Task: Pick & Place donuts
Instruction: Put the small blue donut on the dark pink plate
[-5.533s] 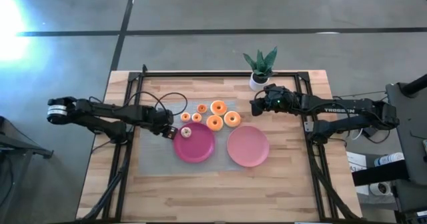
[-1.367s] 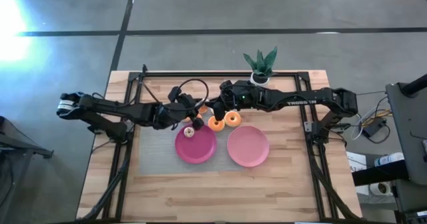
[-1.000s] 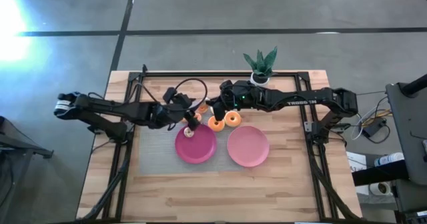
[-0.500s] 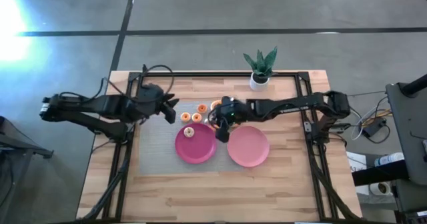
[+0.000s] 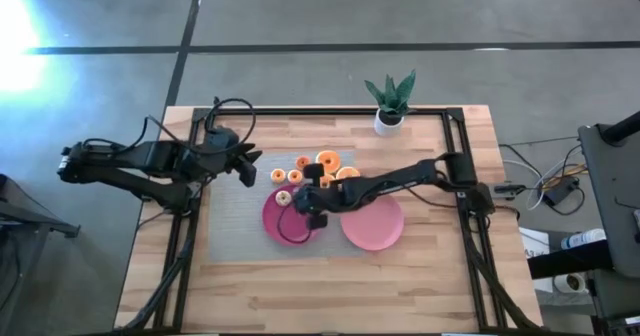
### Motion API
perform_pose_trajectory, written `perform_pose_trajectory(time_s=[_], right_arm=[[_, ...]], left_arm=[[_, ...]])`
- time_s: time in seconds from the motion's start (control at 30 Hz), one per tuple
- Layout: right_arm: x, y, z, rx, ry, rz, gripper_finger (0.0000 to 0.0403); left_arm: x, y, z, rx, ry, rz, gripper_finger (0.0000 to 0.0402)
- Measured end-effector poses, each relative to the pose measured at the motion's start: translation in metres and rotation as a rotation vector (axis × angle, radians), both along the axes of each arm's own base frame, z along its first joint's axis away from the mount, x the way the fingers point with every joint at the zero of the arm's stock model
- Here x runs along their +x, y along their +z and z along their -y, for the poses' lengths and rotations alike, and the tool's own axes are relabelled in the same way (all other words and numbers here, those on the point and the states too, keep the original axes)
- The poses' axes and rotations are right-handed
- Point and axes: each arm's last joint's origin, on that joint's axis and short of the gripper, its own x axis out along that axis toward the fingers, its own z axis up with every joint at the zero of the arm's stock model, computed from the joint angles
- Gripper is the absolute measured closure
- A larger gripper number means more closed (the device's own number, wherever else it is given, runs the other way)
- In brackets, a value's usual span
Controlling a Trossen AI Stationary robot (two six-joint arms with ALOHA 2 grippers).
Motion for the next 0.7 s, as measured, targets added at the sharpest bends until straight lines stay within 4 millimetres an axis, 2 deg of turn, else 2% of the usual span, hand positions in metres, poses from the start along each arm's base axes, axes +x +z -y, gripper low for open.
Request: perform_pose_trajectory(time_s=[0.23,0.43,0.6,0.7], right_arm=[[0.015,-0.007,-0.005,0.032,0.034,-0.069,0.039],[0.022,-0.012,-0.004,0.091,-0.025,-0.129,0.039],[0.027,-0.032,-0.007,0.119,-0.077,-0.204,0.039],[0.032,-0.029,-0.009,0.142,-0.112,-0.213,0.0388]], left_arm=[[-0.003,0.0,0.002,-0.004,-0.014,-0.008,0.0282],[-0.004,0.0,0.005,-0.004,-0.032,-0.01,0.0282],[-0.004,0.0,0.006,-0.003,-0.036,-0.01,0.0282],[-0.004,0.0,0.006,-0.003,-0.036,-0.011,0.0282]])
